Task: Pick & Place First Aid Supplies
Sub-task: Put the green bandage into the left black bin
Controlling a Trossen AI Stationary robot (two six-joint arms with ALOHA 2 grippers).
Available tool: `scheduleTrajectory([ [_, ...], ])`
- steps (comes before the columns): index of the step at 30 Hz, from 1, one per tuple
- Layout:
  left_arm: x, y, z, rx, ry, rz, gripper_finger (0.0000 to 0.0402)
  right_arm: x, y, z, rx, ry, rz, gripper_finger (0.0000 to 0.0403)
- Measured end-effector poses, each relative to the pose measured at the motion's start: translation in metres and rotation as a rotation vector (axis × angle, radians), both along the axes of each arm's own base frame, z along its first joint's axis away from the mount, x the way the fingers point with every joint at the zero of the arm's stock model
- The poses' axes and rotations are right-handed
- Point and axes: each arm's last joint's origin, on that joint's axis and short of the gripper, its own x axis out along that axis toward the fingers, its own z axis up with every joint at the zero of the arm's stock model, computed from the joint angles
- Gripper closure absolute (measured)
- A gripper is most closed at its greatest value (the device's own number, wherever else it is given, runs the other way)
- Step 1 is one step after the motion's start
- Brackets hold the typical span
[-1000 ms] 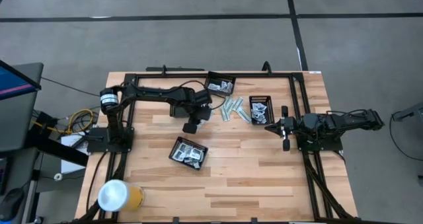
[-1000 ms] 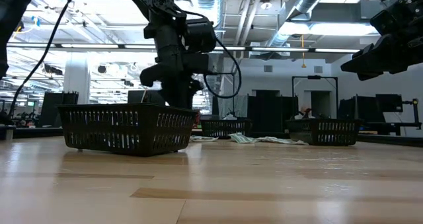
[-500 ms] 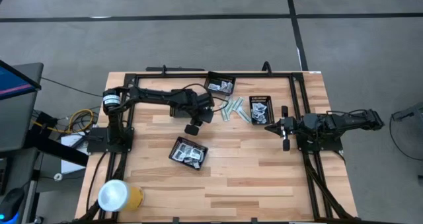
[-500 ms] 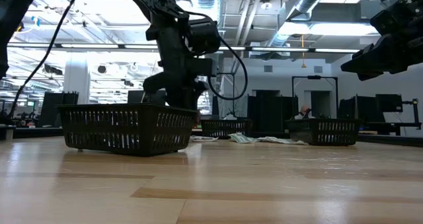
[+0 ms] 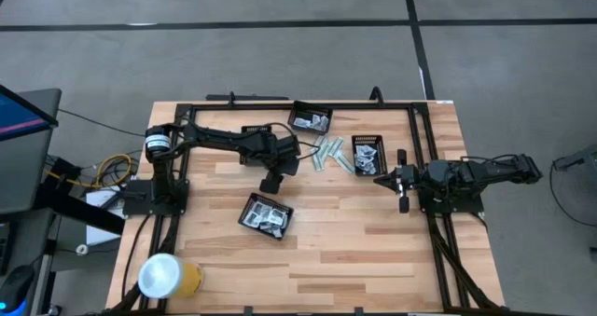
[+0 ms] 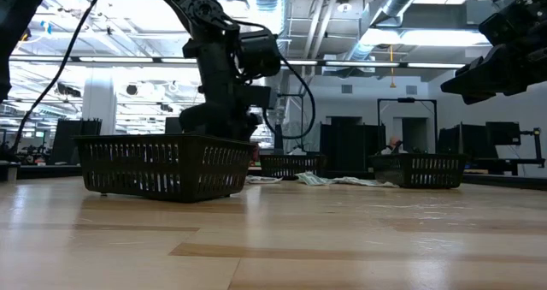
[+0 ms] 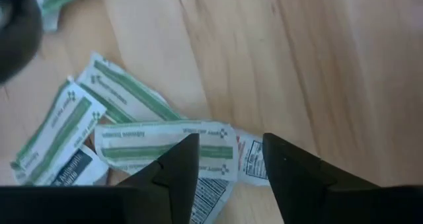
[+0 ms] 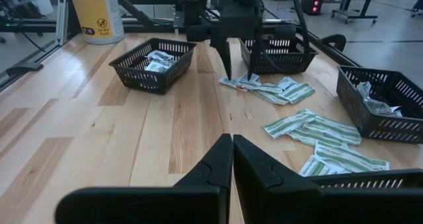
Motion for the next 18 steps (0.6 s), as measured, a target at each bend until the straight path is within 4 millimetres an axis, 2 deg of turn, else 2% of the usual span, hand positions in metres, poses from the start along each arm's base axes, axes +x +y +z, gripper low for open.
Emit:
scheduleTrajectory([
  [18, 0.0002, 0.0043, -0.0017, 0.026, -0.016, 0.015, 0.0226, 0.0, 0.0, 0.0, 0.0, 0.0, 0.0, 0.0395],
])
